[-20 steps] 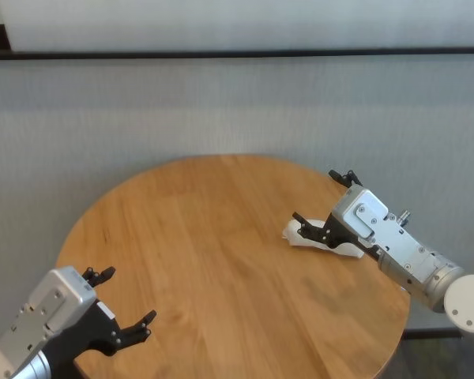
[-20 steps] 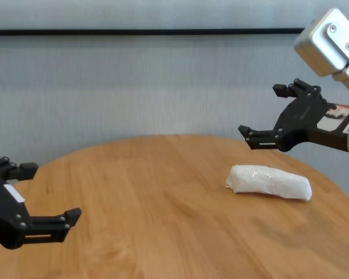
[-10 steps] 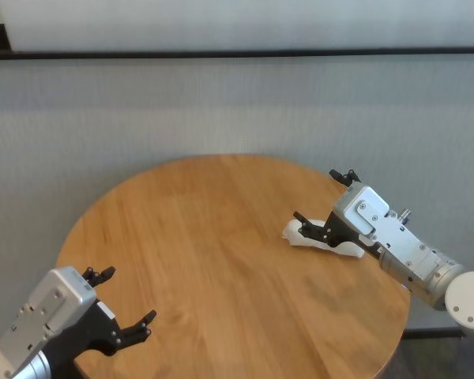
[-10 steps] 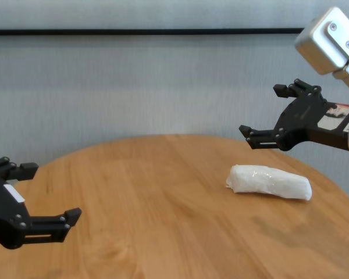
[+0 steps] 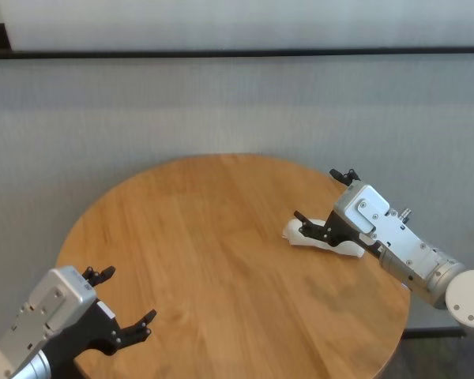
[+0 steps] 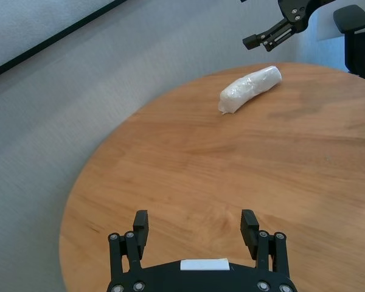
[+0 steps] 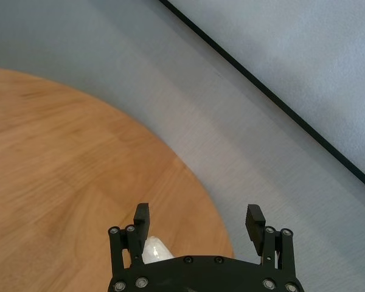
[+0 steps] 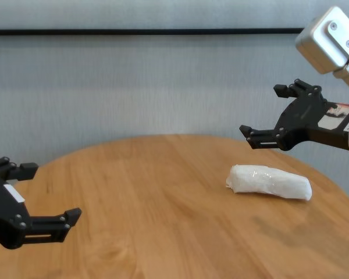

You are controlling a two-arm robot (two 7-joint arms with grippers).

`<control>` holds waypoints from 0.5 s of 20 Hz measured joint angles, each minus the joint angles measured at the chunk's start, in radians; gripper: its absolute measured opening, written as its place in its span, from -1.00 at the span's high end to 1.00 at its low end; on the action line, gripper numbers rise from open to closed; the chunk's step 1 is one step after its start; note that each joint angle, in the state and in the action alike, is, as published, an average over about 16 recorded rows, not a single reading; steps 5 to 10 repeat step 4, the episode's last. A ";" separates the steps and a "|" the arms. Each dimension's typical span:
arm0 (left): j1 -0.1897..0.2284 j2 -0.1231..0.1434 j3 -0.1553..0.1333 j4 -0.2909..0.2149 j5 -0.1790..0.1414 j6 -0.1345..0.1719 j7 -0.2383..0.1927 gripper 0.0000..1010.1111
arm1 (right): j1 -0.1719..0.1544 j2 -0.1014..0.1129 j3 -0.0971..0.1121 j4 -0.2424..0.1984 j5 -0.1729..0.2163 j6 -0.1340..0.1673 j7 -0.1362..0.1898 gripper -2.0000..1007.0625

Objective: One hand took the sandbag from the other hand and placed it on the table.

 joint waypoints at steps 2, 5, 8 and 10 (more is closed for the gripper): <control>0.000 0.000 0.000 0.000 0.000 0.000 0.000 -0.98 | 0.000 0.000 0.000 0.000 0.000 0.000 0.000 -1.00; 0.000 0.000 0.000 0.000 0.000 0.000 0.000 -0.98 | 0.000 0.000 0.000 0.000 0.000 0.000 0.001 -1.00; 0.000 0.000 0.000 0.000 0.000 0.000 0.000 -0.98 | 0.000 0.000 0.000 0.000 0.000 0.000 0.001 -1.00; 0.000 0.000 0.000 0.000 0.000 0.000 0.000 -0.98 | 0.000 0.000 0.000 0.000 0.000 0.000 0.001 -1.00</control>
